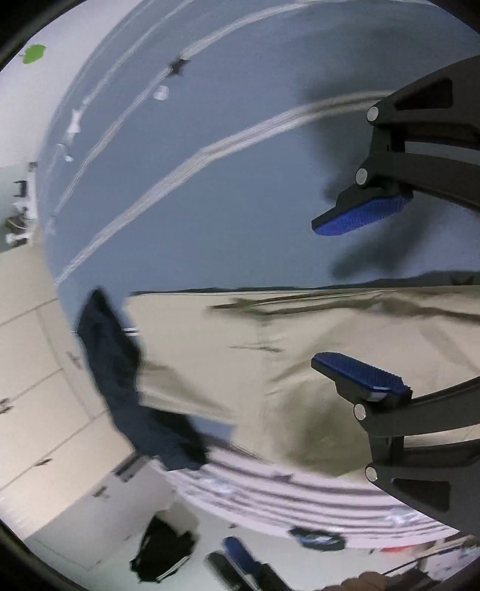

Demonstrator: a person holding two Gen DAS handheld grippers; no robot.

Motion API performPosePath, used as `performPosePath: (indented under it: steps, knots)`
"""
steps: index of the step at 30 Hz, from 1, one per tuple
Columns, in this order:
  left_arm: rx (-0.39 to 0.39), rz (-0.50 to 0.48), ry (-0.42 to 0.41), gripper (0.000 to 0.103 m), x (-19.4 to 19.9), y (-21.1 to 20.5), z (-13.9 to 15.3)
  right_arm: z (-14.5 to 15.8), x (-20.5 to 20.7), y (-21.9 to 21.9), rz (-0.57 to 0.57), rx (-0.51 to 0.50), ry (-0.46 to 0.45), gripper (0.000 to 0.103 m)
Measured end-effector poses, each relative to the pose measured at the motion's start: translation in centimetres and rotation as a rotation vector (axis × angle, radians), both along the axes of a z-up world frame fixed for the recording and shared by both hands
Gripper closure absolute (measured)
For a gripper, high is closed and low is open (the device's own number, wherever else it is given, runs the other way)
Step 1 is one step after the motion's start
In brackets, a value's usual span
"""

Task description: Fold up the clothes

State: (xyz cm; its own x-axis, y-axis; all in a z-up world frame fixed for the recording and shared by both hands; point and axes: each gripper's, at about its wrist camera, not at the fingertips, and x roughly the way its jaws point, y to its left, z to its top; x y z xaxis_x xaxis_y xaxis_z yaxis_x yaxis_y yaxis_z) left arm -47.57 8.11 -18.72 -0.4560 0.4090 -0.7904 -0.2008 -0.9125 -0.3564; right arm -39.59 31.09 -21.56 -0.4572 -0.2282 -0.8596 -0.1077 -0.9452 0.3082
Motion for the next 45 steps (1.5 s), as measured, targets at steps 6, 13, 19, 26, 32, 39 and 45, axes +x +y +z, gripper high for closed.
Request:
performPosePath:
  steps: [6, 13, 19, 26, 32, 39, 45]
  knots:
    - [-0.08, 0.011, -0.051, 0.052, 0.3, -2.0, -5.0, -3.0, -0.8, -1.0, -0.005, 0.051, -0.044, 0.041]
    - [-0.076, -0.008, -0.025, 0.052, -4.5, 0.9, -7.2, -2.6, -4.7, -1.4, 0.02, 0.034, 0.036, 0.041]
    - [-0.134, -0.053, -0.05, 0.053, -7.7, 3.1, -9.9, -3.7, -8.4, -2.6, 0.077, 0.085, 0.033, 0.041]
    - [-0.187, -0.117, 0.0, 0.085, -8.4, 3.6, -9.8, -4.6, -9.6, -4.0, 0.161, 0.081, 0.025, 0.076]
    - [-0.146, -0.09, 0.062, 0.091, -8.6, 2.7, -7.5, -4.2, -10.9, -3.7, 0.133, 0.032, 0.036, 0.089]
    - [-0.136, -0.054, 0.052, 0.091, -10.3, 1.8, -7.4, -1.0, -13.3, -4.2, 0.148, 0.048, 0.133, 0.092]
    - [-0.129, 0.014, -0.055, 0.081, -11.7, 0.9, -10.6, -3.2, -15.8, -4.4, 0.14, 0.057, 0.08, 0.092]
